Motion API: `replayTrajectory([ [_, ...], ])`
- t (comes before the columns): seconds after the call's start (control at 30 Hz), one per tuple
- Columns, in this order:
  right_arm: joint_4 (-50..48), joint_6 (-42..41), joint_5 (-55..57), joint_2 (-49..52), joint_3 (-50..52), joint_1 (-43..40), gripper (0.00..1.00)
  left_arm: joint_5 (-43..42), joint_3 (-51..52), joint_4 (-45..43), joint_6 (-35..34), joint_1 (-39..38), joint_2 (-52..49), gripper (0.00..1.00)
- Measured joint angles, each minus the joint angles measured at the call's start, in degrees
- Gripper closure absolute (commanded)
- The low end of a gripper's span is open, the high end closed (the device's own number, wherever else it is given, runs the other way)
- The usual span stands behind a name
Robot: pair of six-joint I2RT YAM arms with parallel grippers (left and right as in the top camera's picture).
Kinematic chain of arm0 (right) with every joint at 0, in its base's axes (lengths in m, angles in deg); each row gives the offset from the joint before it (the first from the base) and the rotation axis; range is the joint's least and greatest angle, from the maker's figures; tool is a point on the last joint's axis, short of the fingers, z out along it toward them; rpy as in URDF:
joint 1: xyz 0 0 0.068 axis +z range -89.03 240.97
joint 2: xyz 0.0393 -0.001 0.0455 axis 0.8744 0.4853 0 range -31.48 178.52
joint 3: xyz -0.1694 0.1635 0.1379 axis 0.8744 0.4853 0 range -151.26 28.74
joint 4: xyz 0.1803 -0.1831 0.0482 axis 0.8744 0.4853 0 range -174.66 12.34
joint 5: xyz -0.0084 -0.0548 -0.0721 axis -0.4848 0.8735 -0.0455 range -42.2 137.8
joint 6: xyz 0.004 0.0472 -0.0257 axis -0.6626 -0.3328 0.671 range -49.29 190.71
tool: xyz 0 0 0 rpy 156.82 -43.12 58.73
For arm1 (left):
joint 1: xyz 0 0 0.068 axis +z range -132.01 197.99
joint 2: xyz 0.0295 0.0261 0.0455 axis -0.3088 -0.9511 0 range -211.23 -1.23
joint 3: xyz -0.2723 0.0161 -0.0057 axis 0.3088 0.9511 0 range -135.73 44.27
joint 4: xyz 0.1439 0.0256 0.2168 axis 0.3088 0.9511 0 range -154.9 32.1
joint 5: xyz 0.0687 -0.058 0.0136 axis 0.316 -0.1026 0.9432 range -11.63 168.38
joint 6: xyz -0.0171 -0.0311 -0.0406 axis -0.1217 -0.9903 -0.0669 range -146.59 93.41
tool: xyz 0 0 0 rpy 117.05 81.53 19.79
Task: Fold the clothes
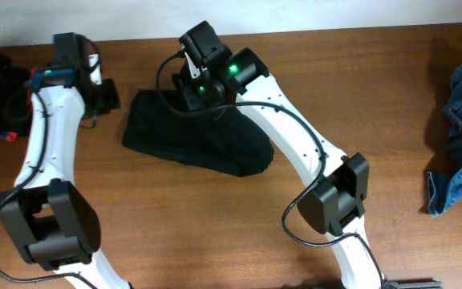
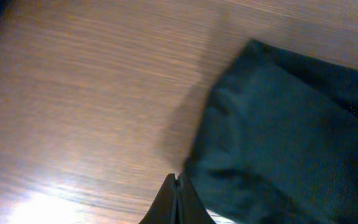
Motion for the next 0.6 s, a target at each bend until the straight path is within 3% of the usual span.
replayTrajectory([
  [0.23,0.44,0.55,0.26,0.02,0.00,-0.92,0.96,-4.39,-0.04,-1.18,0.76,5.11,-0.66,1.00],
  [0.6,1.75,1.25,0.26,0.02,0.00,-0.92,0.96,-13.73,-0.09,-2.67,7.32,4.79,-11.08,1.00],
])
